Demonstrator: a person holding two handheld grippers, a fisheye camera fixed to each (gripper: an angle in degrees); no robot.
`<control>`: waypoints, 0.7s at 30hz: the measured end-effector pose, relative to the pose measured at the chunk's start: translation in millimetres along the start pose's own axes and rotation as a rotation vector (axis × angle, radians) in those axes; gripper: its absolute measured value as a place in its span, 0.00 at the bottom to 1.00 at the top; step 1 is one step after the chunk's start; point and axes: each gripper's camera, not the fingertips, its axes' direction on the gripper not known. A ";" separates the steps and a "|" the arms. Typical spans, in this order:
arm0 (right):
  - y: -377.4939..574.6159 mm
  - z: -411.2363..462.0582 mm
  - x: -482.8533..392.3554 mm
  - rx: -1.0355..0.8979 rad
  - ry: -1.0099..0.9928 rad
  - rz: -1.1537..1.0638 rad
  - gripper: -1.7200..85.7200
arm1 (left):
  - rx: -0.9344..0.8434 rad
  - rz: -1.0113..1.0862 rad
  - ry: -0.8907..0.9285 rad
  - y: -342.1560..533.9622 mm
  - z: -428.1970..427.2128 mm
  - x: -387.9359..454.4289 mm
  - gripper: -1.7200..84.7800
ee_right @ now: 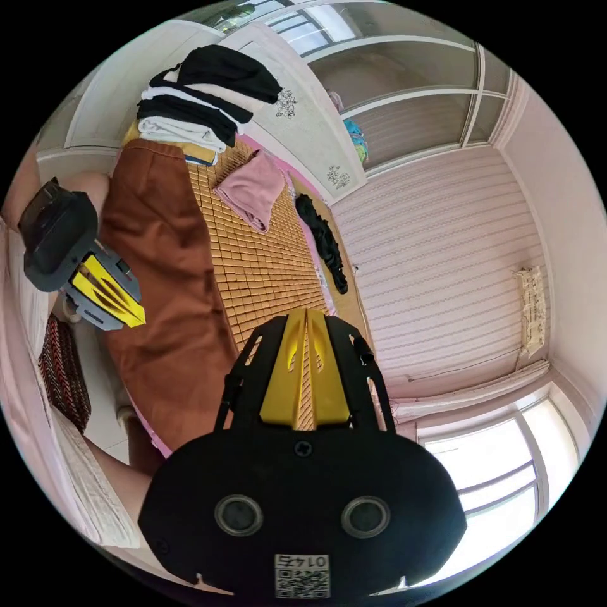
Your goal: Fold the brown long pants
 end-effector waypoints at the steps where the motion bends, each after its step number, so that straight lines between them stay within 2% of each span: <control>1: 13.2 -13.3 0.0 -0.002 0.032 0.000 0.01 | -0.008 -0.001 0.002 -1.8 0.9 1.1 0.01; 11: 116.9 -70.3 17.2 -0.071 0.164 0.086 0.01 | -0.041 0.103 0.027 -62.2 14.3 33.2 0.01; 15: 161.9 -63.0 24.1 -0.143 0.102 0.169 0.01 | -0.044 0.155 0.038 -96.3 30.0 39.9 0.01; 19: 248.3 -26.8 43.0 -0.374 -0.057 0.478 0.02 | -0.008 0.124 0.062 -138.5 45.5 30.2 0.02; 21: 300.7 -12.1 56.2 -0.509 -0.021 0.722 0.02 | -0.013 0.087 0.155 -173.9 63.6 19.0 0.04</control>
